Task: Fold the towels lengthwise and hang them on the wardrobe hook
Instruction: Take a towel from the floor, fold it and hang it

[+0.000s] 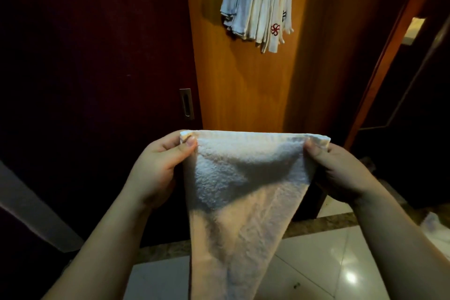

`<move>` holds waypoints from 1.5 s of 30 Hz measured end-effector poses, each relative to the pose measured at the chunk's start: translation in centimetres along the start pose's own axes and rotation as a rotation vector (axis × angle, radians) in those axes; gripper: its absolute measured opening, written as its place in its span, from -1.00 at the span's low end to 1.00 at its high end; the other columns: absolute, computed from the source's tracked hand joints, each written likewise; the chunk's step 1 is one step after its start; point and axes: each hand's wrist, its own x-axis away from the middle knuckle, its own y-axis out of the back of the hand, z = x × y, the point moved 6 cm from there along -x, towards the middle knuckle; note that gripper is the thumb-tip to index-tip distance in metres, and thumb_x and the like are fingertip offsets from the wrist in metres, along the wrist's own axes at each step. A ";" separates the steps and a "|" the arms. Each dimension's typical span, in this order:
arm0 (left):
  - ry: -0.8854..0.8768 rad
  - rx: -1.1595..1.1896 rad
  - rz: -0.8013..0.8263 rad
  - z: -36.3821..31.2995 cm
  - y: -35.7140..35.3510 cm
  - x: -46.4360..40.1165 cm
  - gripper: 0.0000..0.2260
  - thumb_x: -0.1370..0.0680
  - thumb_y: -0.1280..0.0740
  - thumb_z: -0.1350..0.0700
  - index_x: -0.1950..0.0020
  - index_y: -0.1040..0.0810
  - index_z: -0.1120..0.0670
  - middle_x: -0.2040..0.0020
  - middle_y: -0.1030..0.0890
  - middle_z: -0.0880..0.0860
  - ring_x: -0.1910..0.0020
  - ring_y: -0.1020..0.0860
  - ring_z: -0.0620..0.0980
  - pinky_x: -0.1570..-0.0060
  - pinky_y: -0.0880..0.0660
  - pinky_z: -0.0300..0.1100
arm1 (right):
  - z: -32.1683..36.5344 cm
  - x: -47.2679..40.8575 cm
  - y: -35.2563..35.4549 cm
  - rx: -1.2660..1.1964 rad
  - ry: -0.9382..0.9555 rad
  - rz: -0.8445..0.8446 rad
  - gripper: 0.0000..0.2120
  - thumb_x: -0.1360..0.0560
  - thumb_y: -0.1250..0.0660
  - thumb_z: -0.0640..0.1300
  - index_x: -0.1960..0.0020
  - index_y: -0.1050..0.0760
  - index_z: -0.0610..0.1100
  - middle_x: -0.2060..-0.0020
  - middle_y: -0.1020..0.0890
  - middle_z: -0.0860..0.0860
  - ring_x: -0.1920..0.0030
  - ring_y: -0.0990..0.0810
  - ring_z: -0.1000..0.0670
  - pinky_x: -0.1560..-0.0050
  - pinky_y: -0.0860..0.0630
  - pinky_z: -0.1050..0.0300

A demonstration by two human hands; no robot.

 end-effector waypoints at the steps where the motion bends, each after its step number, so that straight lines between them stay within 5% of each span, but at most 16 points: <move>1: 0.020 0.017 -0.010 0.0 -0.1 0.0 -0.77 -0.47 -0.28 0.16 0.00 -0.69 0.19 0.07 -0.70 0.22 0.11 -0.67 0.12 0.08 -0.63 -0.10 | 0.1 0.1 -0.3 -0.025 0.000 -0.011 -0.39 -0.27 -0.54 0.32 -0.10 -0.69 -0.11 -0.11 -0.68 -0.19 -0.15 -0.66 -0.18 -0.18 -0.58 -0.07; 5: 0.064 0.028 -0.122 1.1 -0.4 0.0 -0.78 -0.62 -0.19 0.23 -0.06 -0.64 0.21 0.11 -0.71 0.18 0.16 -0.69 0.06 0.20 -0.62 -0.18 | 0.2 0.3 -1.7 -0.033 -0.046 -0.190 -0.57 -0.44 -0.34 0.16 -0.06 -0.66 -0.18 -0.02 -0.71 -0.16 -0.06 -0.70 -0.15 -0.09 -0.58 -0.04; 15: 0.093 -0.052 -0.348 5.5 -4.8 4.0 -0.76 -0.69 -0.18 0.01 -0.10 -0.66 -0.04 0.00 -0.72 0.03 -0.04 -0.68 0.03 -0.12 -0.57 0.12 | -2.7 3.0 -6.1 0.123 -0.061 -0.533 -0.66 -0.62 -0.12 0.23 -0.15 -0.57 0.09 0.03 -0.71 0.09 -0.01 -0.69 0.06 -0.13 -0.61 -0.08; 20: 0.092 -0.038 -0.267 5.5 -7.7 5.8 -0.76 -0.69 -0.14 0.05 -0.16 -0.60 -0.04 0.02 -0.72 -0.07 0.02 -0.68 -0.16 0.11 -0.59 -0.27 | -3.3 3.5 -8.2 0.113 -0.017 -0.437 -0.75 -0.63 -0.15 0.15 -0.12 -0.56 0.11 0.05 -0.72 0.10 0.03 -0.70 0.12 -0.09 -0.63 0.02; 26: 0.071 -0.026 -0.224 4.9 -8.8 6.1 -0.77 -0.67 -0.16 0.13 -0.16 -0.58 -0.06 0.00 -0.71 -0.11 -0.01 -0.67 -0.17 0.06 -0.59 -0.32 | -2.7 3.8 -9.3 0.106 0.020 -0.333 -0.73 -0.58 -0.13 0.16 -0.05 -0.57 0.12 0.10 -0.72 0.17 0.08 -0.69 0.19 0.16 -0.56 0.36; 34: 0.073 -0.031 -0.100 4.8 -9.4 5.9 -0.77 -0.66 -0.18 0.15 -0.20 -0.58 -0.04 0.00 -0.71 -0.11 -0.04 -0.66 -0.19 0.07 -0.55 -0.37 | -2.5 3.9 -9.7 0.042 0.062 -0.190 -0.40 -0.45 -0.13 0.30 -0.37 -0.48 0.03 -0.06 -0.69 0.17 -0.08 -0.65 0.21 -0.01 -0.56 0.34; 37: 0.087 -0.062 0.007 5.4 -9.9 5.8 -0.68 -0.65 -0.16 0.01 -0.37 -0.51 0.00 -0.27 -0.62 -0.04 -0.30 -0.53 -0.14 -0.26 -0.48 -0.24 | -2.2 3.7 -9.7 -0.006 0.081 -0.131 -0.21 -0.40 -0.20 0.47 -0.48 -0.36 0.04 -0.29 -0.60 0.08 -0.31 -0.54 0.12 -0.40 -0.42 0.02; 40: 0.063 -0.139 0.106 6.1 -10.4 5.9 -0.44 -0.59 -0.08 -0.18 -0.56 -0.26 0.01 -0.55 -0.30 -0.08 -0.51 -0.22 -0.25 -0.55 -0.14 -0.14 | -2.2 3.3 -9.8 -0.087 0.104 -0.019 -0.10 -0.33 -0.27 0.54 -0.54 -0.21 0.14 -0.49 -0.39 0.10 -0.49 -0.33 0.13 -0.55 -0.18 -0.04; 43: 0.061 -0.132 0.157 6.4 -10.9 6.2 -0.14 -0.45 -0.10 -0.51 -0.60 -0.15 -0.02 -0.59 -0.20 -0.14 -0.54 -0.15 -0.26 -0.57 -0.08 -0.04 | -2.0 3.3 -9.7 0.002 0.103 -0.015 -0.28 -0.37 -0.29 0.48 -0.46 -0.24 0.28 -0.40 -0.46 0.24 -0.41 -0.41 0.22 -0.47 -0.31 0.11; 45: 0.060 -0.105 0.192 6.6 -11.2 6.4 -0.06 -0.38 -0.08 -0.57 -0.61 -0.12 -0.03 -0.58 -0.22 -0.12 -0.53 -0.18 -0.24 -0.56 -0.12 -0.05 | -1.8 3.3 -9.5 0.048 0.102 -0.064 -0.54 -0.47 -0.30 0.33 -0.34 -0.35 0.34 -0.27 -0.58 0.22 -0.30 -0.53 0.19 -0.41 -0.41 0.02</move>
